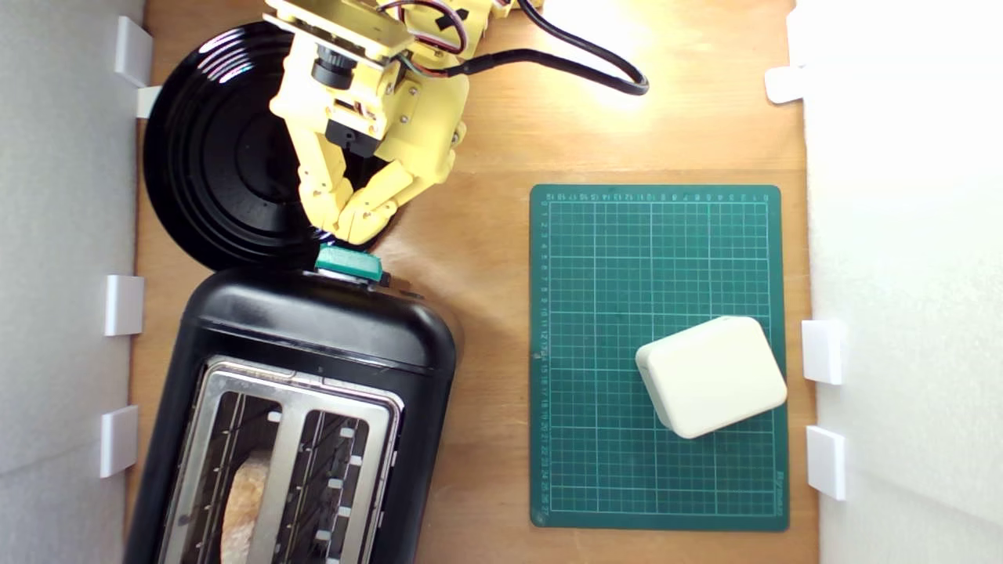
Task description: Start toaster
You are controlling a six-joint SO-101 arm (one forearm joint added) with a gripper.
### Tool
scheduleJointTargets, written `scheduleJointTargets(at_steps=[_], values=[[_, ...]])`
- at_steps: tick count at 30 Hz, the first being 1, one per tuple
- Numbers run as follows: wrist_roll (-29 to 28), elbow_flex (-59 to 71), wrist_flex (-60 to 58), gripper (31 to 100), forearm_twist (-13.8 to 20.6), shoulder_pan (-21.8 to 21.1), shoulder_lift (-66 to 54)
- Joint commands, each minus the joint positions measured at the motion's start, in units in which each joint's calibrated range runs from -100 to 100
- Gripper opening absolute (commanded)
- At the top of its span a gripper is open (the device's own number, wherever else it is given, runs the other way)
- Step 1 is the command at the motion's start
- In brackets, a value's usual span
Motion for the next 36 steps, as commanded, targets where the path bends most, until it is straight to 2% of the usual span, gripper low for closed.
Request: scheduleJointTargets(at_steps=[1,10,15,36], values=[[-0.4,-3.7,0.1,31.5,-0.3,0.1,0.7],[-1.3,-4.0,0.0,31.4,-0.3,0.0,4.8],[-1.0,-8.1,0.0,31.4,-3.7,0.2,7.4],[-0.9,-8.7,-0.1,31.5,-3.8,1.7,10.0]])
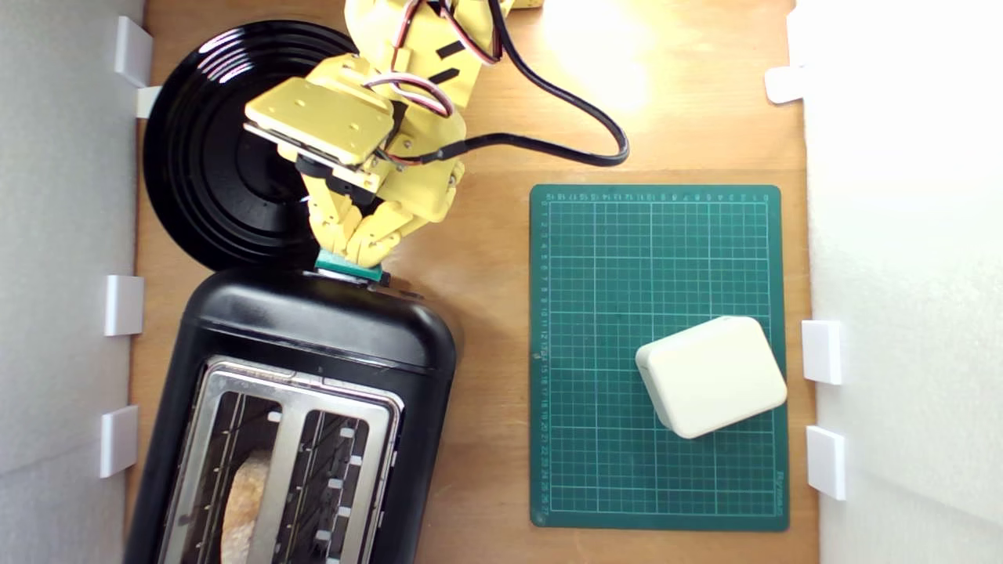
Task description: Start toaster
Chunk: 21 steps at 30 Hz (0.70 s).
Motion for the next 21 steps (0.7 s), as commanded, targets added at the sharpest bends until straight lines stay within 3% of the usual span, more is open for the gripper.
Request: scheduleJointTargets(at_steps=[1,21], values=[[0.0,-3.7,-0.1,31.5,-0.3,0.4,0.2],[1.3,-3.7,-1.8,31.5,-0.3,1.8,4.4]])
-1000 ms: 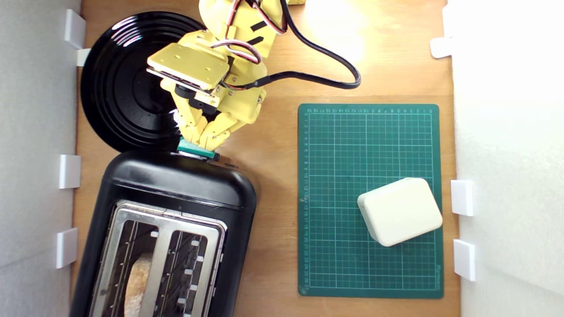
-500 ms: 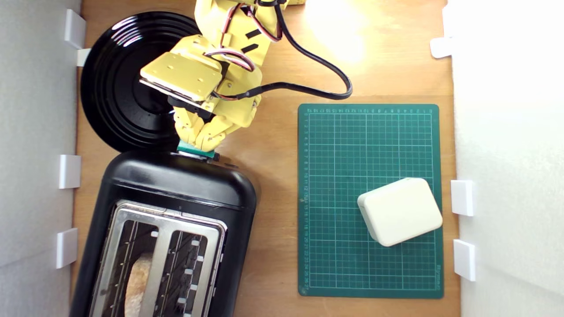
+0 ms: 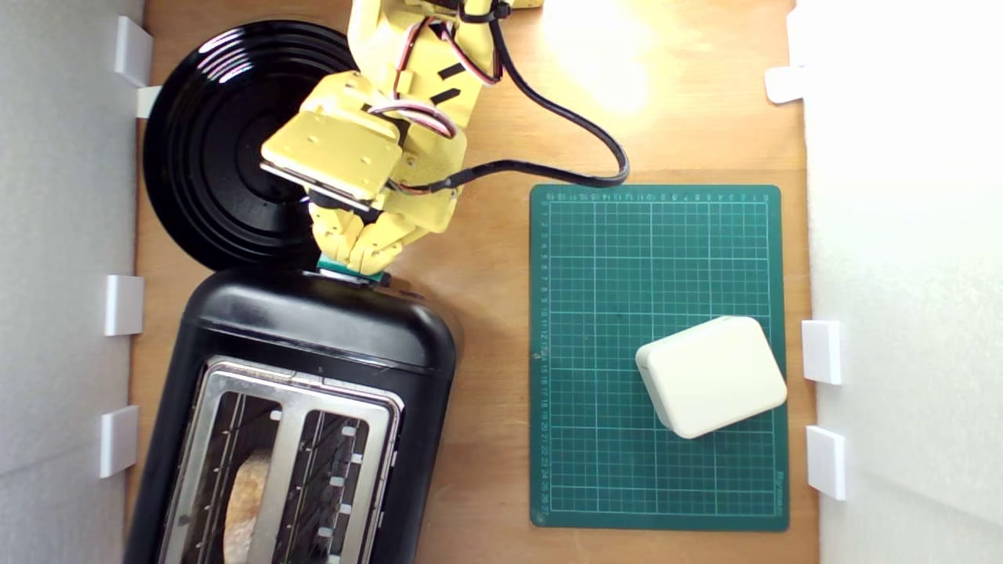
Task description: Start toaster
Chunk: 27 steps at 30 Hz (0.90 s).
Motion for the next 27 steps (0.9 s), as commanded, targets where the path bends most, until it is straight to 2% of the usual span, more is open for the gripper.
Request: scheduleJointTargets(at_steps=[1,20,27], values=[[0.6,-2.8,-2.0,31.5,-0.5,1.8,0.9],[0.7,-1.7,-5.1,31.5,-0.6,2.9,3.3],[0.7,3.6,-5.2,31.5,-0.4,2.9,2.6]])
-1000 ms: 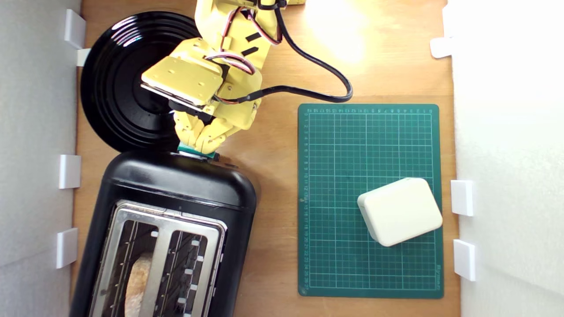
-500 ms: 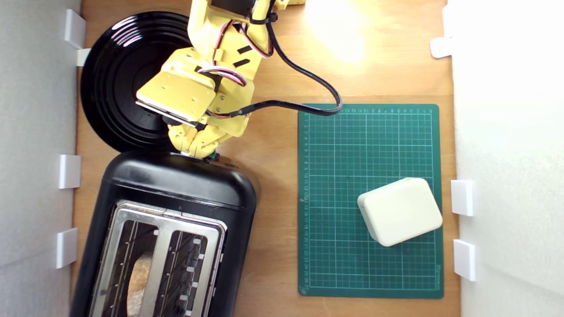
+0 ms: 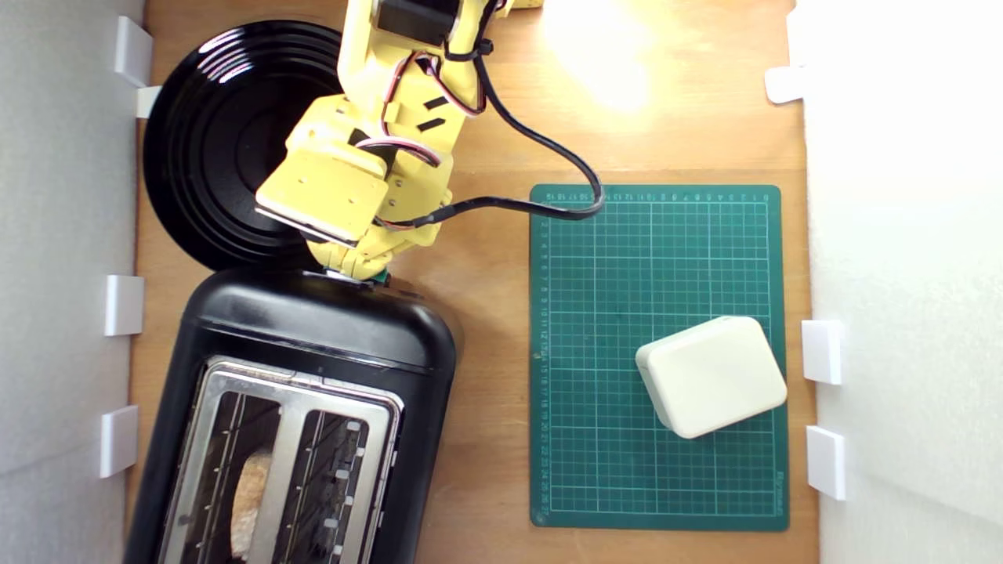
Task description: Start toaster
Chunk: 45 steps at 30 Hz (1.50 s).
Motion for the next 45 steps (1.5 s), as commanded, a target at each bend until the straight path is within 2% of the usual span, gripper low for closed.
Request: scheduleJointTargets(at_steps=[1,13,15,22,28,34,45], values=[[0.2,1.4,-1.6,31.5,-0.5,0.7,-0.8],[0.2,5.1,-1.8,31.5,-0.6,0.7,-0.2],[0.2,6.8,-4.2,31.5,-1.8,0.7,-0.1],[0.1,14.0,-9.1,31.5,-2.1,0.8,-0.6],[0.1,19.1,-12.1,31.5,-1.8,0.9,0.1],[0.1,26.5,-19.0,31.5,-1.2,2.9,0.1],[0.1,30.8,-20.0,31.5,-1.7,3.0,4.1]])
